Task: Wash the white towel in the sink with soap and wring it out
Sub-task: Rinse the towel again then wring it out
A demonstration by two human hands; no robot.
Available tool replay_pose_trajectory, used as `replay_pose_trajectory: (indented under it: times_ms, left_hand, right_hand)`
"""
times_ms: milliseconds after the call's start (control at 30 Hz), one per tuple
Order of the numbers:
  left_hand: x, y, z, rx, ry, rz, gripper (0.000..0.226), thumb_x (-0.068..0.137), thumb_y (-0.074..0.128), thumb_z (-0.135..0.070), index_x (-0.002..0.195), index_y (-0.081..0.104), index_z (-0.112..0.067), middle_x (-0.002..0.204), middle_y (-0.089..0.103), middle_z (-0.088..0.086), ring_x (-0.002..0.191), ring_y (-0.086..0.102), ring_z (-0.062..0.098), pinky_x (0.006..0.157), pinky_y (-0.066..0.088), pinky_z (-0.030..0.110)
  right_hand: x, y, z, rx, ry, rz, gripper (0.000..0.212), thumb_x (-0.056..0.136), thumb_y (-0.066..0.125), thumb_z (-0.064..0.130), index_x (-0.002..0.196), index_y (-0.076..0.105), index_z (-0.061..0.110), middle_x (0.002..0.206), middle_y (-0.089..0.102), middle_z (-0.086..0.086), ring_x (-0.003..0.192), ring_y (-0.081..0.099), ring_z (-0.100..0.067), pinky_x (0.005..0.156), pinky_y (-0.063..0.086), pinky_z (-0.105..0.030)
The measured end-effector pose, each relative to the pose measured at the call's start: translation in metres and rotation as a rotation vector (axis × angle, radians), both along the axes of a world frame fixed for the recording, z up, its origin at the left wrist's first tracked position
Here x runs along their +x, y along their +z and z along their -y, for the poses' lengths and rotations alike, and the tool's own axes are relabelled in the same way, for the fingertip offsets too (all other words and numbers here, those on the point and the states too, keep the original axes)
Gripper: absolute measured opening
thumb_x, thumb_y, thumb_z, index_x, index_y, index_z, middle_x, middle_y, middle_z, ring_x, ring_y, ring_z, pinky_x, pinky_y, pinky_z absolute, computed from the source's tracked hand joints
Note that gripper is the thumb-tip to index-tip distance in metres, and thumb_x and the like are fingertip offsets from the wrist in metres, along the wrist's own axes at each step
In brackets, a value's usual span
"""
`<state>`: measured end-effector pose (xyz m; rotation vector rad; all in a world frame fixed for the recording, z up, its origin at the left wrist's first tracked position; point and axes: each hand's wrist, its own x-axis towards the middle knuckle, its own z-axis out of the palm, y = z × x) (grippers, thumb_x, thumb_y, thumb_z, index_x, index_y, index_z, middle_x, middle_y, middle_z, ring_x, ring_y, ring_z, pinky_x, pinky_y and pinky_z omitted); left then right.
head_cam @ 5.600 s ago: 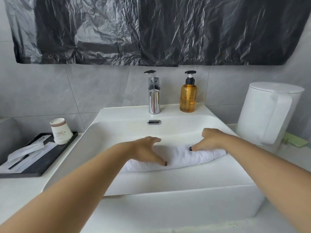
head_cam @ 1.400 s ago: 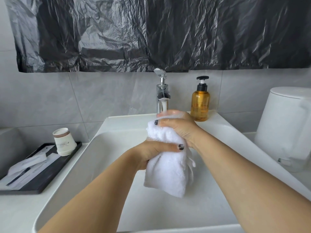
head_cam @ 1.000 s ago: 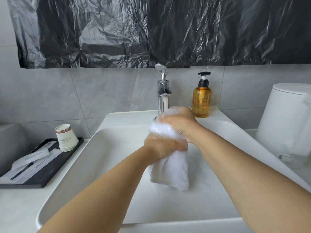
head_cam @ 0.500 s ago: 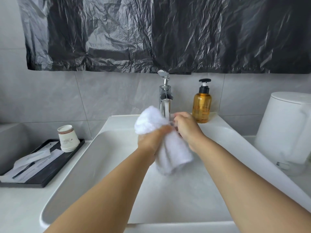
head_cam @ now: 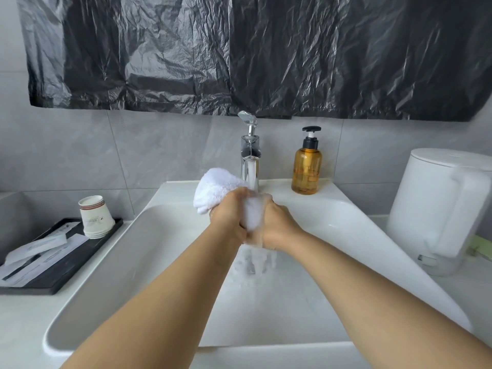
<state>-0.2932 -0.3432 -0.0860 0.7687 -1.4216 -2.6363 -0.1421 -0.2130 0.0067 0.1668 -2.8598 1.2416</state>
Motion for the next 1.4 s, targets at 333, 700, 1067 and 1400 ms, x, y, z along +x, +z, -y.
replay_pose_trajectory:
  times_ms: [333, 700, 1067, 1400]
  left_hand:
    - [0.152, 0.12, -0.023, -0.166, -0.202, -0.124, 0.06, 0.057, 0.059, -0.03, 0.111, 0.065, -0.005, 0.101, 0.071, 0.016, 0.079, 0.071, 0.036, 0.051, 0.051, 0.038]
    - [0.152, 0.117, -0.027, -0.264, -0.448, -0.293, 0.042, 0.068, 0.075, -0.037, 0.097, 0.069, -0.008, 0.089, 0.075, 0.01, 0.09, 0.074, 0.026, 0.088, 0.057, 0.037]
    - [0.154, 0.119, -0.024, -0.075, 0.004, -0.206, 0.032, 0.07, 0.087, -0.024, 0.091, 0.066, -0.013, 0.085, 0.076, 0.005, 0.075, 0.074, 0.019, 0.069, 0.059, 0.03]
    - [0.149, 0.118, -0.021, -0.09, -0.21, -0.038, 0.027, 0.079, 0.063, -0.031, 0.097, 0.067, -0.011, 0.081, 0.073, 0.007, 0.065, 0.07, 0.025, 0.051, 0.052, 0.025]
  right_hand:
    - [0.009, 0.025, 0.002, -0.013, 0.061, 0.15, 0.025, 0.057, 0.07, 0.008, 0.081, 0.065, 0.011, 0.058, 0.055, 0.002, 0.042, 0.051, -0.01, 0.045, 0.035, -0.019]
    - [0.01, 0.025, -0.035, -0.443, 0.317, 0.652, 0.021, 0.054, 0.055, 0.011, 0.04, 0.041, 0.015, 0.039, 0.03, -0.001, 0.03, 0.02, -0.008, 0.038, 0.01, -0.016]
    - [0.022, 0.034, -0.017, 0.195, 0.023, -0.206, 0.092, 0.065, 0.08, 0.037, 0.141, 0.03, 0.026, 0.134, 0.042, 0.0, 0.119, 0.049, -0.022, 0.091, 0.048, -0.037]
    - [0.024, 0.016, 0.01, 0.694, -0.199, -0.465, 0.083, 0.074, 0.074, 0.028, 0.139, 0.025, 0.011, 0.118, 0.054, -0.007, 0.098, 0.063, -0.032, 0.064, 0.04, -0.031]
